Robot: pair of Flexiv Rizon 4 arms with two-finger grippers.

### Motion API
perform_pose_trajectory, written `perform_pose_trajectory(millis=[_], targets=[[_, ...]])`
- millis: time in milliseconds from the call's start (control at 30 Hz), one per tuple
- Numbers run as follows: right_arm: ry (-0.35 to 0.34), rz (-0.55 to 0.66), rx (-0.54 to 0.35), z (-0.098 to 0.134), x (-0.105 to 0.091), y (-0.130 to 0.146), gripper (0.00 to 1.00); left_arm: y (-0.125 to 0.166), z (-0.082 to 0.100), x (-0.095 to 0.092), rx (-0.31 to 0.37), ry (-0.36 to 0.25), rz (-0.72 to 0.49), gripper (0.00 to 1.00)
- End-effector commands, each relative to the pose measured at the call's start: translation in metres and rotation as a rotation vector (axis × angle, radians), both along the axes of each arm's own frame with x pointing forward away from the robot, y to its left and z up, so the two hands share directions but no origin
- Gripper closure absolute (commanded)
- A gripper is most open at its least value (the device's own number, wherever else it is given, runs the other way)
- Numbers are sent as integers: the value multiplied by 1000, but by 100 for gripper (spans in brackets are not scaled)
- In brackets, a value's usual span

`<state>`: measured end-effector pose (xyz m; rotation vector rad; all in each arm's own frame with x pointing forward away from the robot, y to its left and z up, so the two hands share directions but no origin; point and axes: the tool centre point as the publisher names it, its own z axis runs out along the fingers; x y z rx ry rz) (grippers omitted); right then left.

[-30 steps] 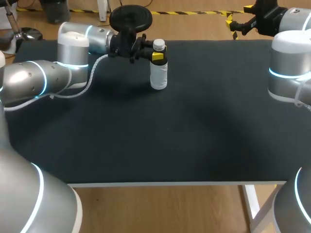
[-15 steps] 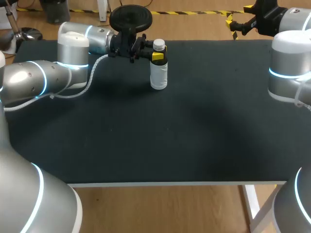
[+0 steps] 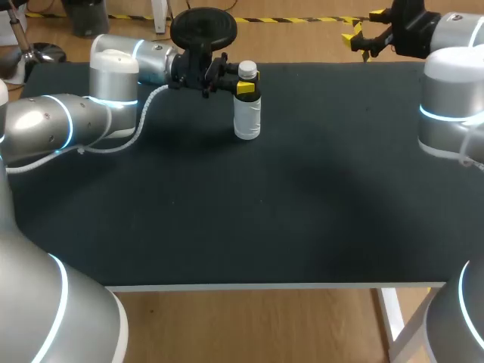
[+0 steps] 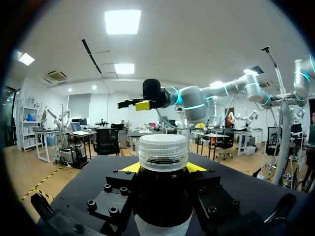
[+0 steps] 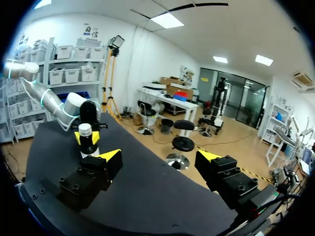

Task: Unscrew the bottle cap

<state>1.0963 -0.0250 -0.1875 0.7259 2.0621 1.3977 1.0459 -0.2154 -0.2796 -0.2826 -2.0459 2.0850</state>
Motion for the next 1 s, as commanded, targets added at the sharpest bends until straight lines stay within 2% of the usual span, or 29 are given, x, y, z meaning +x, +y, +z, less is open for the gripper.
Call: perform_pose_trajectory(millis=[33, 267, 433, 633, 1000], targets=[[15, 93, 48, 0, 0, -4, 0, -1, 0, 2, -1, 1, -5, 100], [21, 195, 133, -5, -12, 19, 0, -1, 0, 2, -1, 1, -5, 100], [9, 252, 151, -10, -20, 47, 0, -1, 0, 2, -1, 1, -5, 100], [16, 340, 229, -14, -35, 77, 0, -1, 0, 2, -1, 1, -5, 100], [12, 404, 250, -21, -51, 119, 0, -1, 0, 2, -1, 1, -5, 100]])
